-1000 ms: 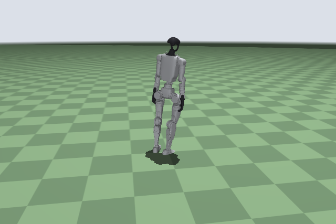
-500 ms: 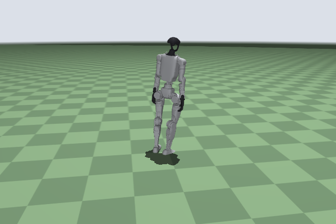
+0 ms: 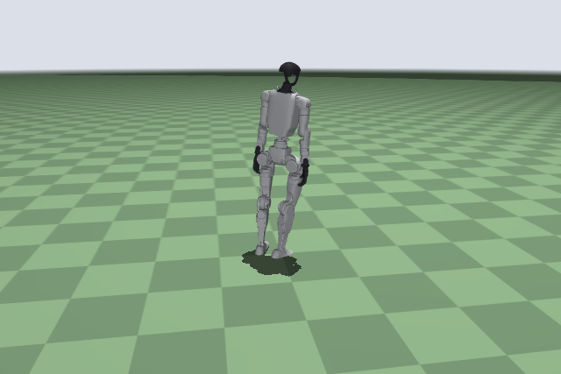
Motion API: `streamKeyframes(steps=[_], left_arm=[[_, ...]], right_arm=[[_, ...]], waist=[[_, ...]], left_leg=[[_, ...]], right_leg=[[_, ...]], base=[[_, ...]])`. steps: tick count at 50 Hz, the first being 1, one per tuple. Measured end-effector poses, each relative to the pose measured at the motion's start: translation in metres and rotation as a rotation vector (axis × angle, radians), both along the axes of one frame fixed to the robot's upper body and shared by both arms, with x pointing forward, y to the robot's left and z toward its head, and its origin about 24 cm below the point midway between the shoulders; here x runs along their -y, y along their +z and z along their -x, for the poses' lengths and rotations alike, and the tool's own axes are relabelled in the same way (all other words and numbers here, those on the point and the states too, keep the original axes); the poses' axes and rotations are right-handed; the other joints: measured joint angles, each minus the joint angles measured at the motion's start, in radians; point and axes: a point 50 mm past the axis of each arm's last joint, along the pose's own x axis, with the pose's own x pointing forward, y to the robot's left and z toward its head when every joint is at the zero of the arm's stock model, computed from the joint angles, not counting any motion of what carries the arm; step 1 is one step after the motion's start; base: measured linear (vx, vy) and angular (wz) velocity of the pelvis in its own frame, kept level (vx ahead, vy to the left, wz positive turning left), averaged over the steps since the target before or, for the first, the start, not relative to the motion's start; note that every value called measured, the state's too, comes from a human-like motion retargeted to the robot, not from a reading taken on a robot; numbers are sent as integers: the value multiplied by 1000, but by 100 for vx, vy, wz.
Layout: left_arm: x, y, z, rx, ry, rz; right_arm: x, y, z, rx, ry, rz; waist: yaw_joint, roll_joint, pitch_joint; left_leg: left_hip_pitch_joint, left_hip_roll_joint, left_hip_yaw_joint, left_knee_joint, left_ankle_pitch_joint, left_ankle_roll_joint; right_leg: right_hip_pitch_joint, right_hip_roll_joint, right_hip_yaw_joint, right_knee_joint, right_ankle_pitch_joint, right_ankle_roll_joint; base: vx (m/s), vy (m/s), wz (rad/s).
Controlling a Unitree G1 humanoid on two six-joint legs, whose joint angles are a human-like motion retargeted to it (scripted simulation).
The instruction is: Upper body actions
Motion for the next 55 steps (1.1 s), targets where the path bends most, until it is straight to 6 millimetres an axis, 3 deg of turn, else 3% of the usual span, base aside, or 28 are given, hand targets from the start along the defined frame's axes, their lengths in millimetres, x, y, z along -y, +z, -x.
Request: streamKeyframes(steps=[55], left_arm=[[0,0,-1,7,6,-7]], right_arm=[[0,0,0,-1,5,-2]], waist=[[3,-2,1]], left_leg=[[2,1,-3,1,0,-1]], right_leg=[[1,-2,-4,1,-1,2]], base=[[0,0,0]])
